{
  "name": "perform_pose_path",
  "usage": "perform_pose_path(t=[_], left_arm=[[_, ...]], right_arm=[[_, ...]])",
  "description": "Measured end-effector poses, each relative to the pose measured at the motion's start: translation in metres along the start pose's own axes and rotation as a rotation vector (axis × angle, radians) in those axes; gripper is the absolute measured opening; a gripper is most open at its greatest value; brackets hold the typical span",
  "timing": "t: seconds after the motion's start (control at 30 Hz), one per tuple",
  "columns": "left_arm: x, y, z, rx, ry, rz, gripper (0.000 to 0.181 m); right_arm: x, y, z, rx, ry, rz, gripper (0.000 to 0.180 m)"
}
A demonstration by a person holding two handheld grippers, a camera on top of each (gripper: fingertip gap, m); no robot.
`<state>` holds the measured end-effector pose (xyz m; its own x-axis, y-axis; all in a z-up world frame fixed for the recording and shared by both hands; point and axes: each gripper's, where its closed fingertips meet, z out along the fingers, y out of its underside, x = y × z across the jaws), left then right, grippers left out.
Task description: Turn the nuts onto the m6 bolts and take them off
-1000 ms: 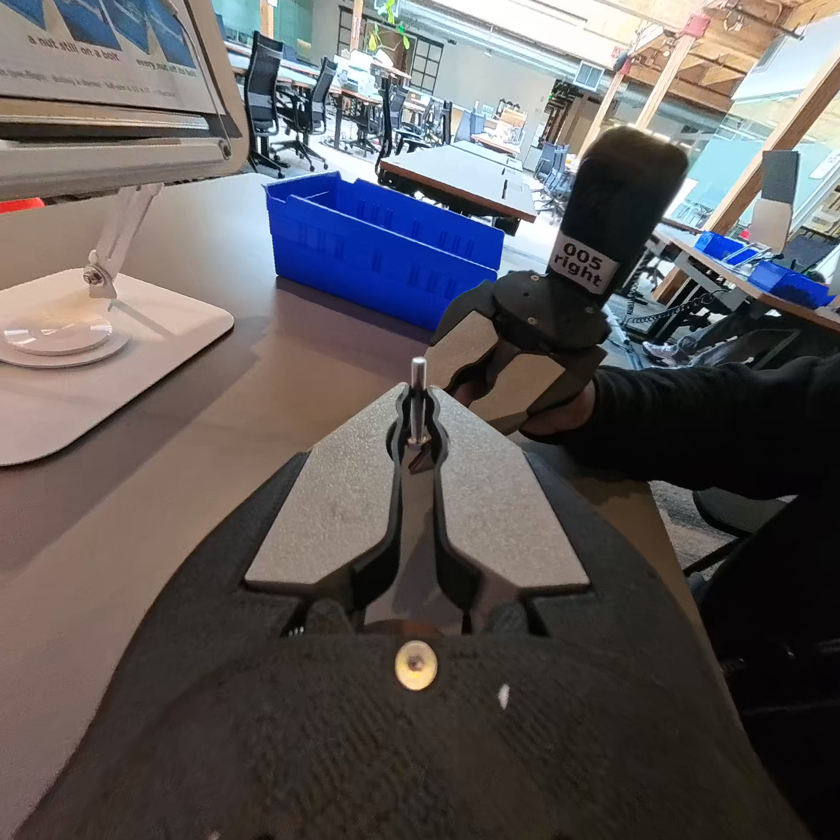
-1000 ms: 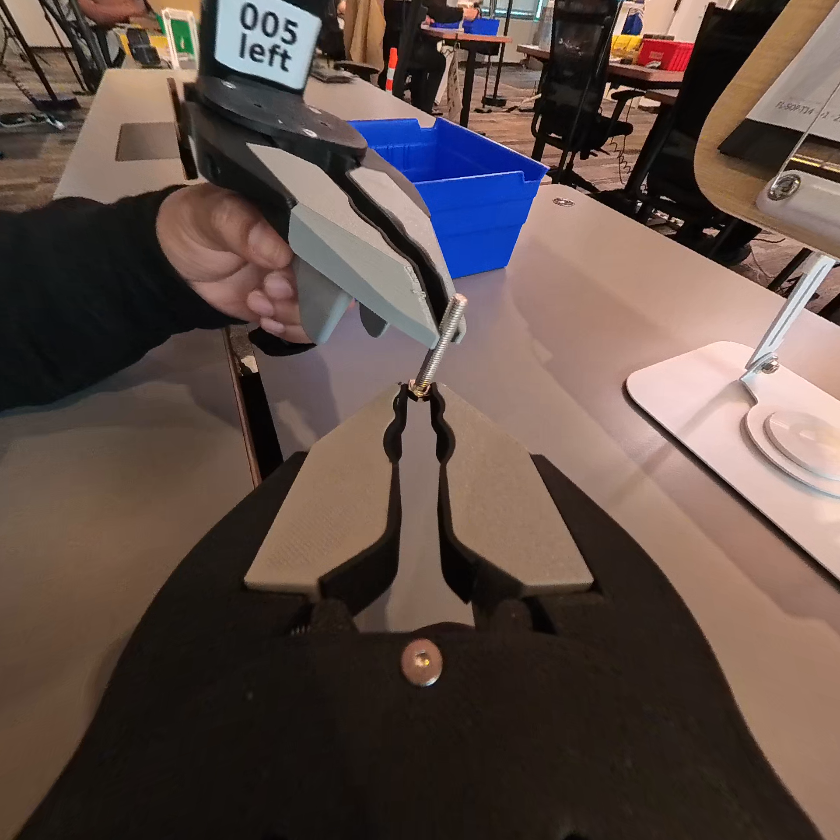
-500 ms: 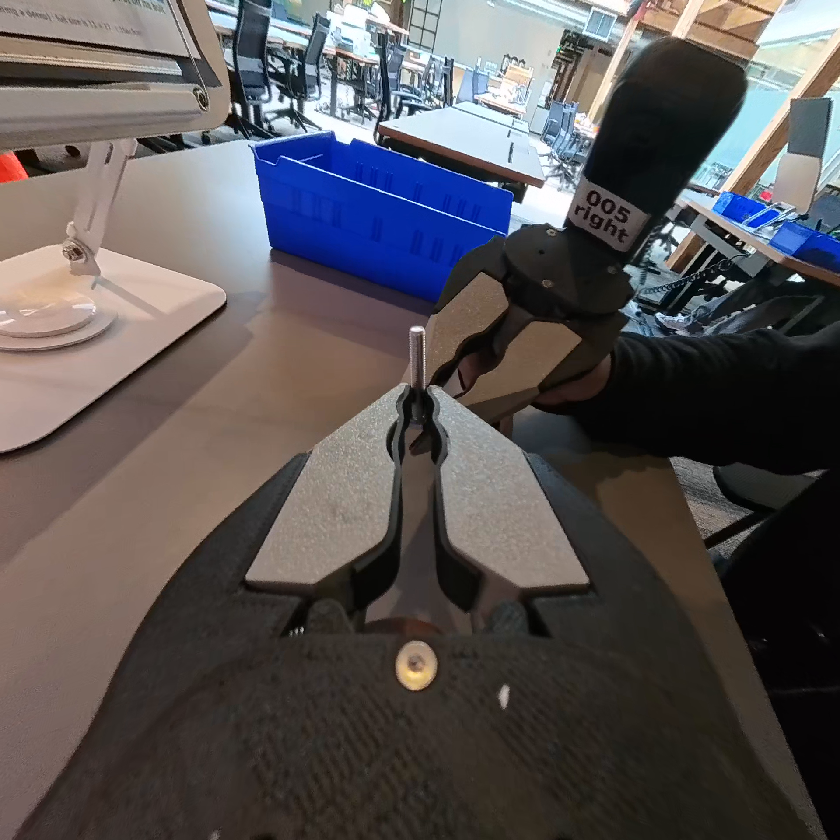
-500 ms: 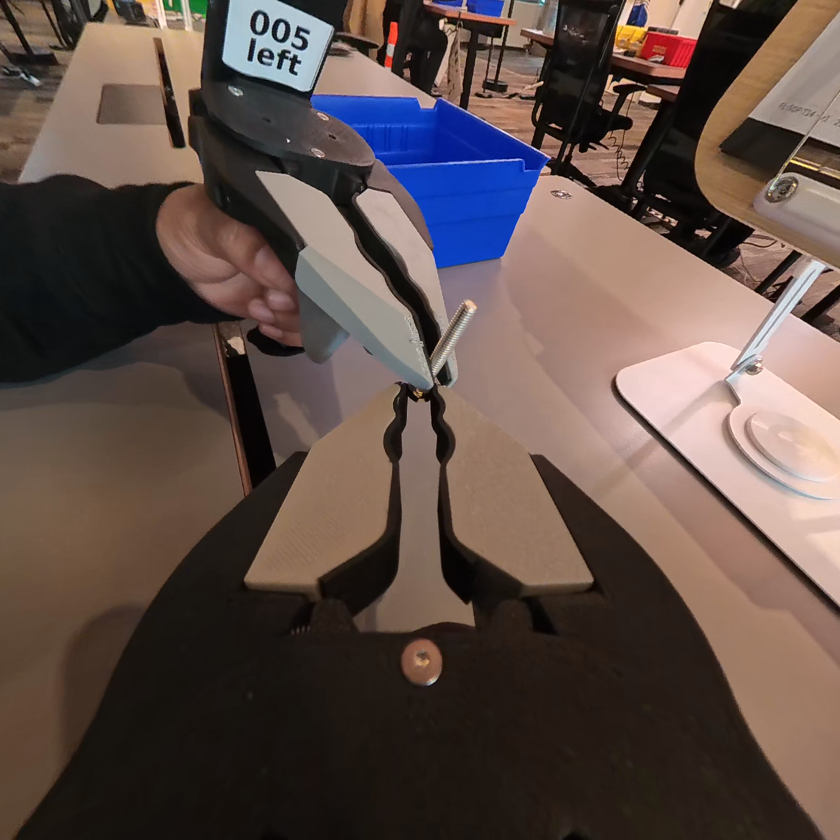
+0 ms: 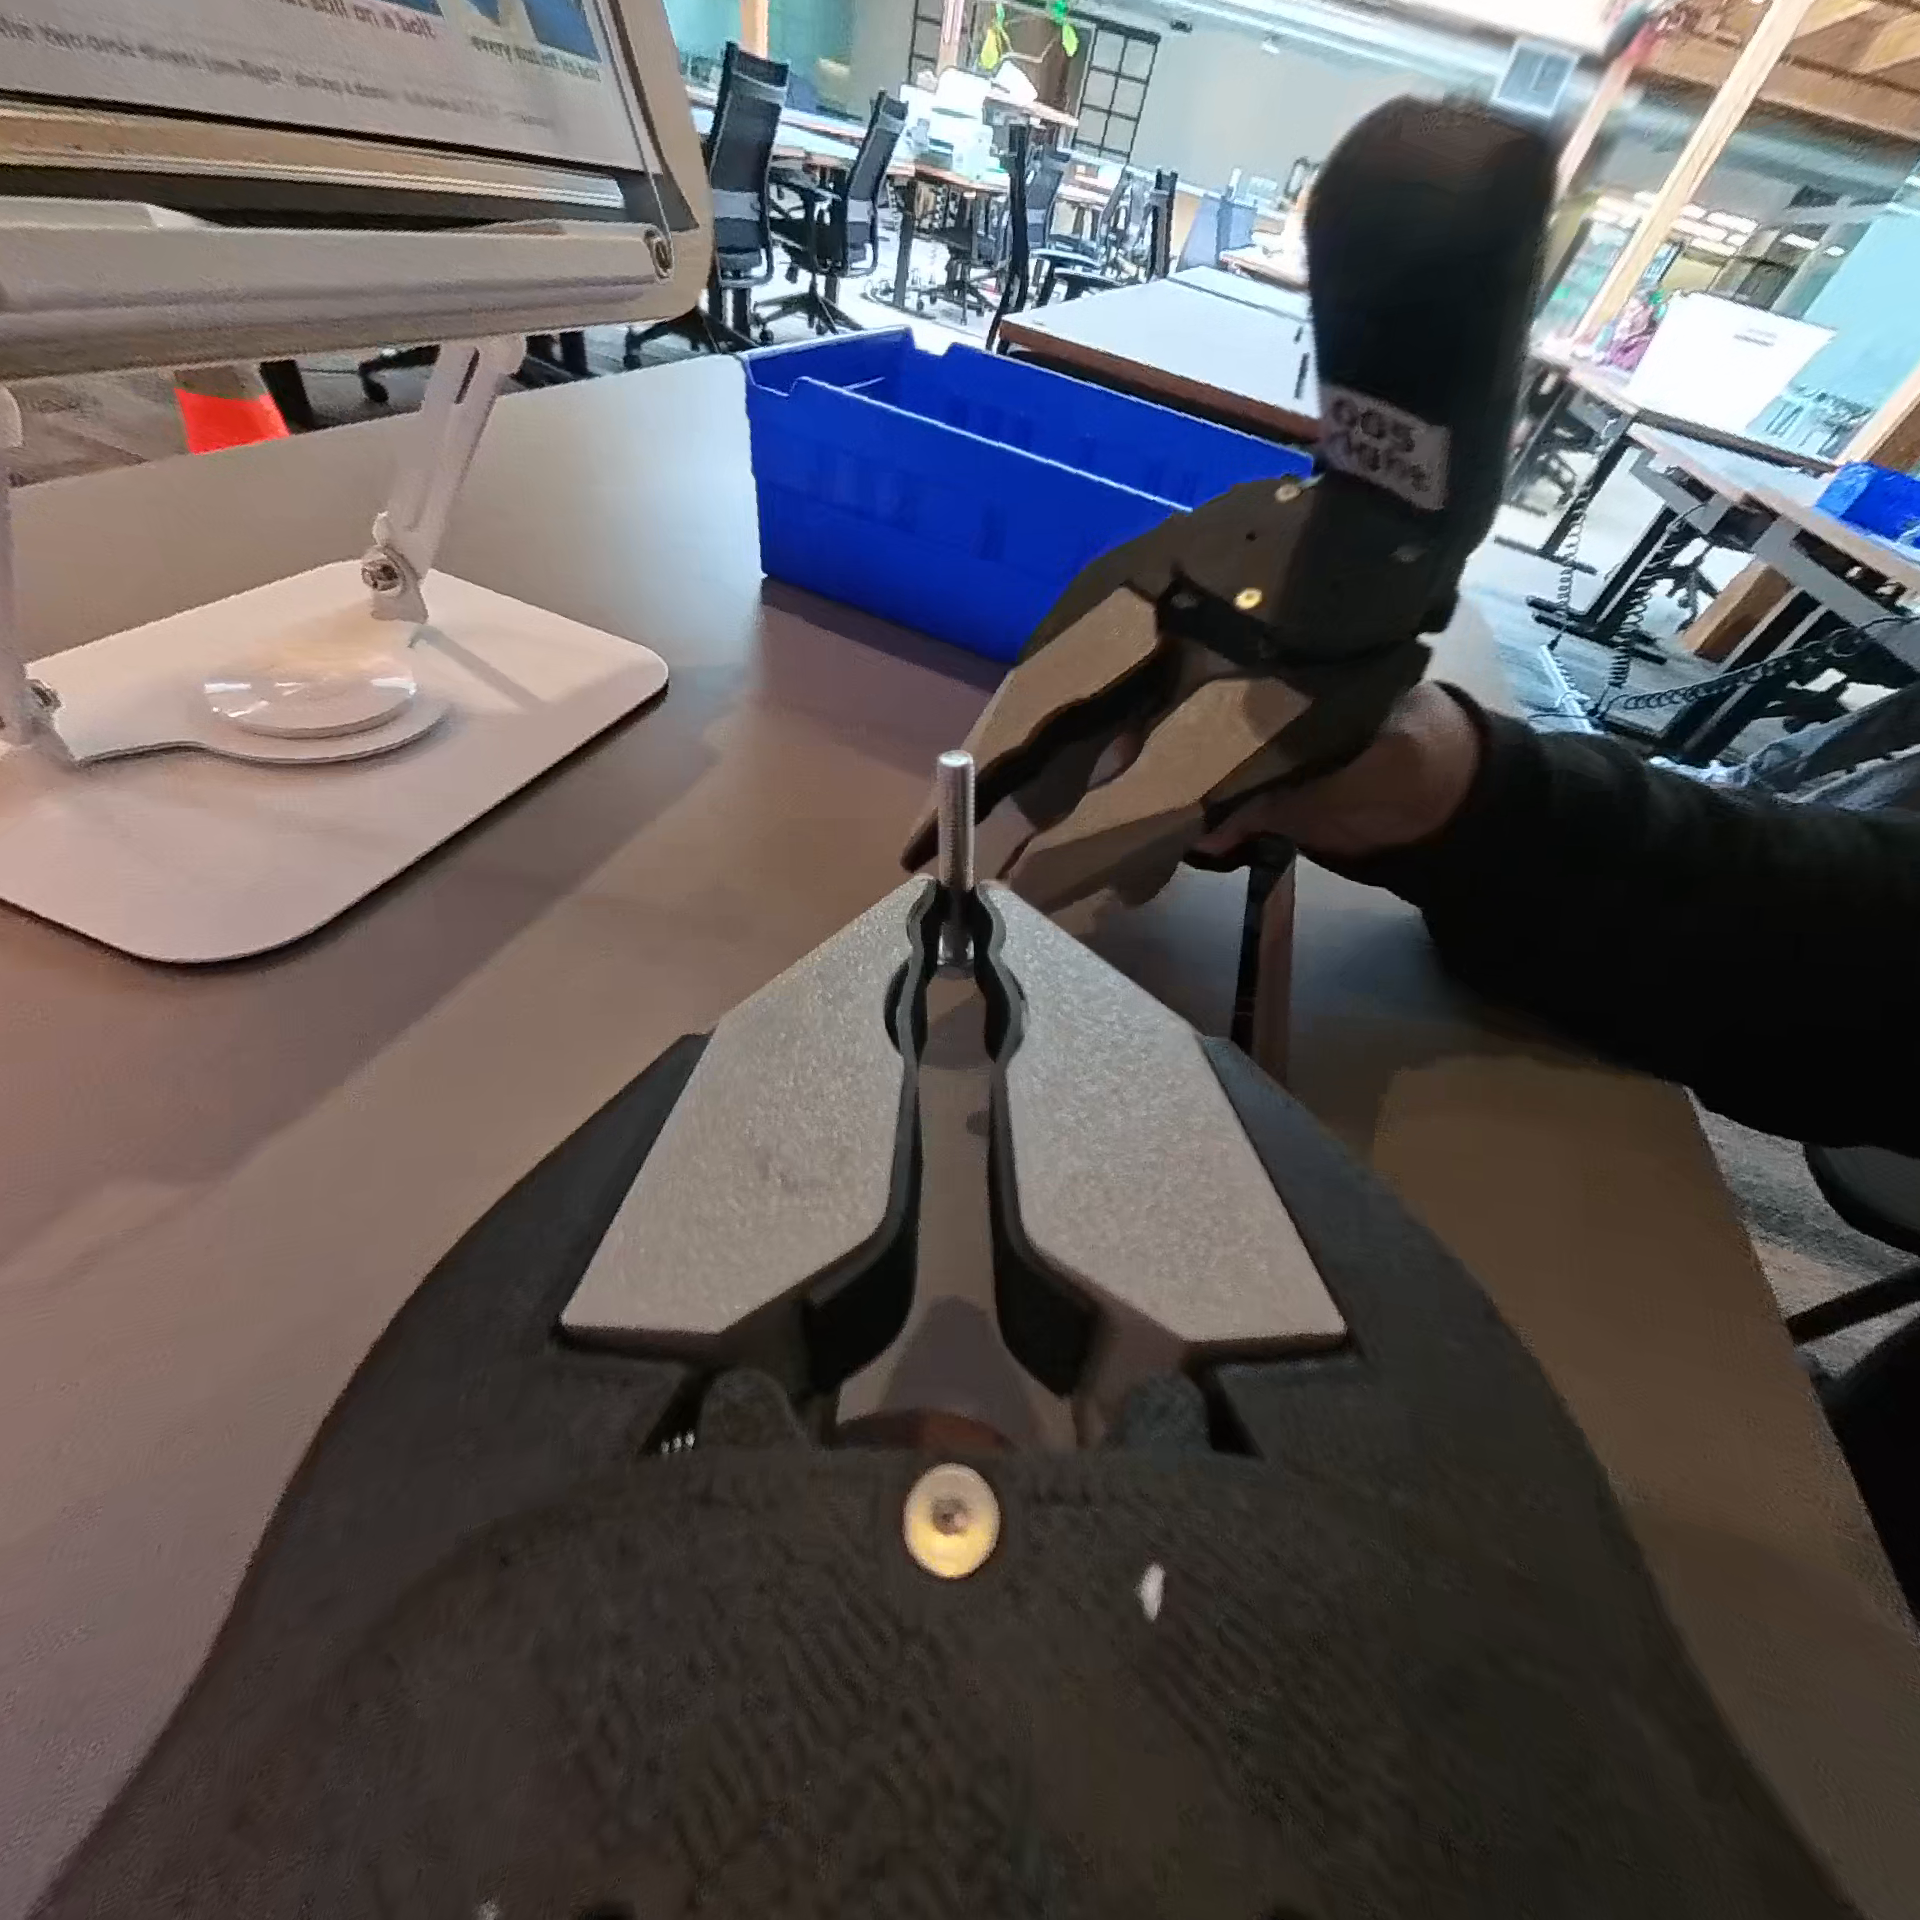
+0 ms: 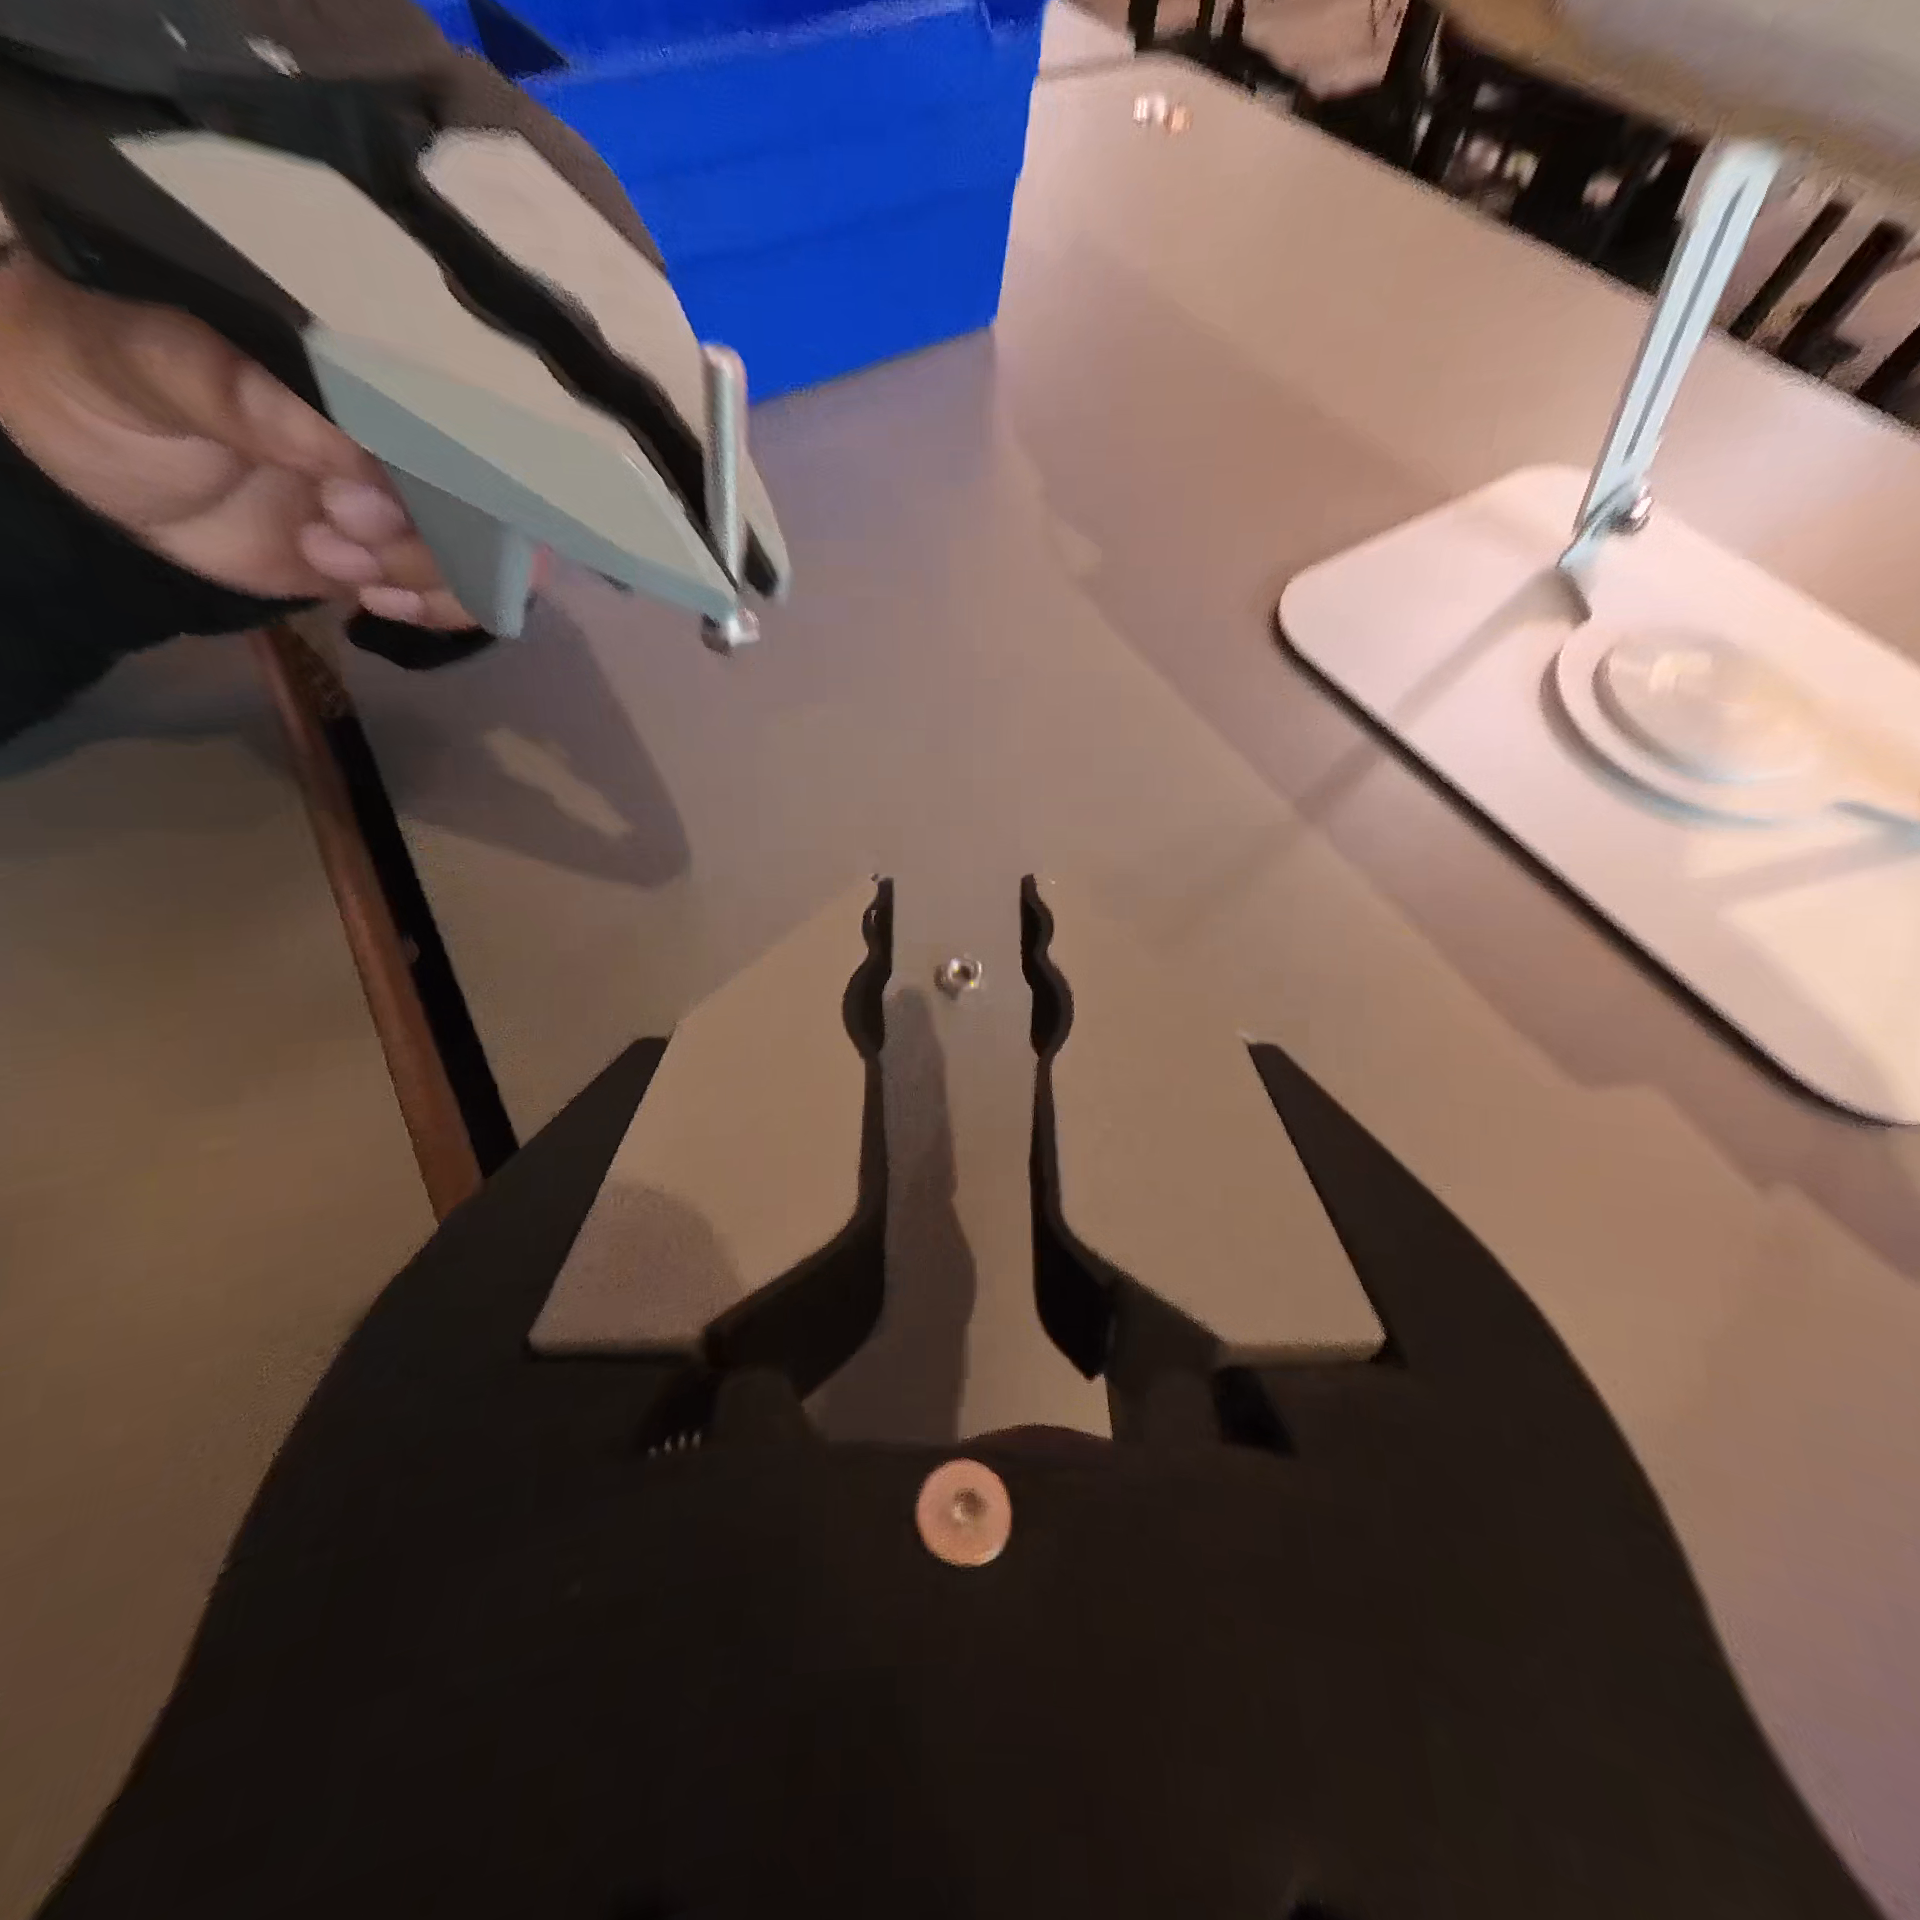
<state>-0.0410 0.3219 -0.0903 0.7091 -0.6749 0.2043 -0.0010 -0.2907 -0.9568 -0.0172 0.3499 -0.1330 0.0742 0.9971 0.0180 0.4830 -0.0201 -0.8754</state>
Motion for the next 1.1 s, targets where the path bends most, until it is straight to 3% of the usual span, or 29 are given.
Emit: perform_pose_path(t=[0.17,0.43,0.63,0.73,1.1], left_arm=[[-0.006,0.004,0.000,-0.019,-0.029,0.002,0.002],[-0.001,0.010,0.004,-0.078,-0.052,0.077,0.002],[-0.004,0.012,0.003,-0.092,-0.063,0.081,0.002],[-0.005,0.014,0.002,-0.107,-0.067,0.092,0.002],[-0.009,0.031,0.010,-0.151,-0.062,0.083,0.002]], right_arm=[[0.006,0.032,0.016,-0.158,0.034,0.025,0.025],[0.006,0.045,0.030,-0.238,0.078,0.032,0.028],[0.008,0.044,0.036,-0.243,0.078,0.047,0.027],[0.009,0.043,0.038,-0.243,0.075,0.034,0.007],[0.014,0.034,0.024,-0.190,0.072,0.059,0.007]])
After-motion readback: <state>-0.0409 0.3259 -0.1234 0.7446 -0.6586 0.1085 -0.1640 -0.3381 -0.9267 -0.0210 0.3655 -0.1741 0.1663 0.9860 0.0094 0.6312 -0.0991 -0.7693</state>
